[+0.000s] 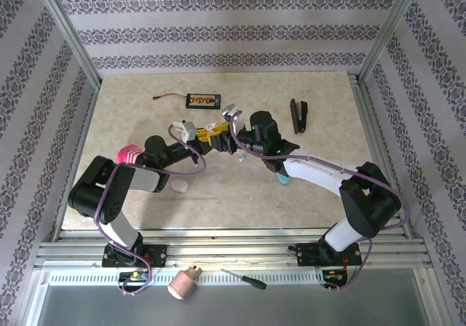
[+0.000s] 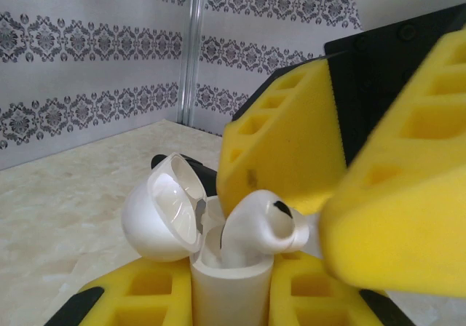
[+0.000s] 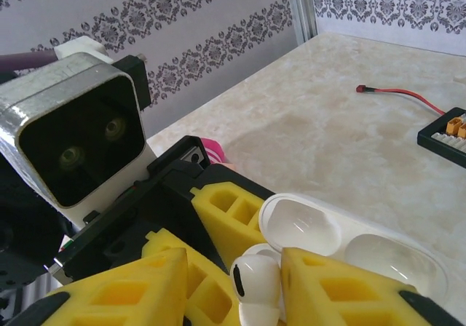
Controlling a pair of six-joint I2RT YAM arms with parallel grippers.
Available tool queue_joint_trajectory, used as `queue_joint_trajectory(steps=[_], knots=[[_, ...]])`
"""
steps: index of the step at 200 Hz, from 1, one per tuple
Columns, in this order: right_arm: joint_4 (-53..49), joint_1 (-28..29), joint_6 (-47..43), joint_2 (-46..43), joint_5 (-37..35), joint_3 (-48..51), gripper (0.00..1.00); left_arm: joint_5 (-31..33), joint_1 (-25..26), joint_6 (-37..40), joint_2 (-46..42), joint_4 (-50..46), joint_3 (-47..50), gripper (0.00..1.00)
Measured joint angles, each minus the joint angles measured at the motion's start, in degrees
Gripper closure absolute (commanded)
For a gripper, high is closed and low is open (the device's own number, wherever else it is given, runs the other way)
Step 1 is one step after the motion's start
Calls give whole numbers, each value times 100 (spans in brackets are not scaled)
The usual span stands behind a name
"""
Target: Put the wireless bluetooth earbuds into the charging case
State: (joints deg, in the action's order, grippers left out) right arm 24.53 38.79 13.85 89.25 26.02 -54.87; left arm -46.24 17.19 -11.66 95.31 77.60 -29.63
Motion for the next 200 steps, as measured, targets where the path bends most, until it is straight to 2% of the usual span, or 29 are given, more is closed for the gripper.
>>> queue_joint_trajectory(steps=[47, 91, 142, 200], knots=[[-267, -127, 85, -647, -111, 247, 37, -26, 0, 28, -149, 26, -31, 100], [-378, -229, 186, -1049, -310, 289, 23, -122, 0, 315, -173, 46, -31, 100], [-726, -184, 210, -850, -321, 184, 20, -173, 0, 389, -173, 48, -31, 100], [-1067, -140, 208, -531, -415, -68, 24, -177, 2, 380, -304, 48, -28, 100]])
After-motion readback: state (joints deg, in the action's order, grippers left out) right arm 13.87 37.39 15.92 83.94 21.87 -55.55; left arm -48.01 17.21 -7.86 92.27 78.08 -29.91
